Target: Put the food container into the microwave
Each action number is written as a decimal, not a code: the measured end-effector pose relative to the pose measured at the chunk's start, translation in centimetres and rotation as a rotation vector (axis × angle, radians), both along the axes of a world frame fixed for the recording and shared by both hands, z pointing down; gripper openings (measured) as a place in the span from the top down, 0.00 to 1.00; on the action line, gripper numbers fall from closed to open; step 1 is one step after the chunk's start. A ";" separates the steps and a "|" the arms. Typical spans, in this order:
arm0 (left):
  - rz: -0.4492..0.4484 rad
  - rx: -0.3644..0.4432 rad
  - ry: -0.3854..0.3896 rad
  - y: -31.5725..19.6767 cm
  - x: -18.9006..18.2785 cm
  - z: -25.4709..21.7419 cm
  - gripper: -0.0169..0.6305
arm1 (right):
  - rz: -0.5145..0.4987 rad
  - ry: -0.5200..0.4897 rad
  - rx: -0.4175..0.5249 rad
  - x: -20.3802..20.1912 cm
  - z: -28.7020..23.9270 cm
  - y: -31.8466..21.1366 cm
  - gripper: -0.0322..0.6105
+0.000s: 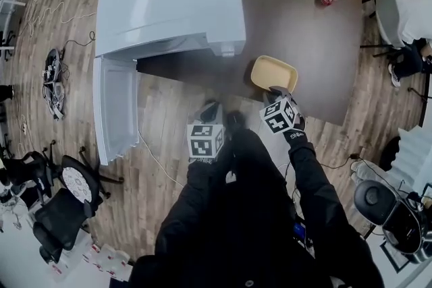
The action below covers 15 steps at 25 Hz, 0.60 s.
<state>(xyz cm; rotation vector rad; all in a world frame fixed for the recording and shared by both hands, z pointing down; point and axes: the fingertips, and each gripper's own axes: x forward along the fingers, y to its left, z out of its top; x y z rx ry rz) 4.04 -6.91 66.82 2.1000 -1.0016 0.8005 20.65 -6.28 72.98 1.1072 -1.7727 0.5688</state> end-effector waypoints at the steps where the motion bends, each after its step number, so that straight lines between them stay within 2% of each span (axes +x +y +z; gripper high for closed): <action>1: -0.003 -0.005 -0.002 0.0 -0.2 0.3 0.92 | -0.011 0.014 -0.003 0.1 0.4 -0.1 0.83; 9: -0.013 -0.031 -0.014 0.6 -1.2 1.2 0.92 | -0.043 0.038 -0.036 0.4 1.5 -0.3 0.84; 15: -0.018 -0.036 -0.013 1.1 -1.9 1.6 0.92 | -0.093 0.072 -0.022 -0.2 1.5 -0.2 0.89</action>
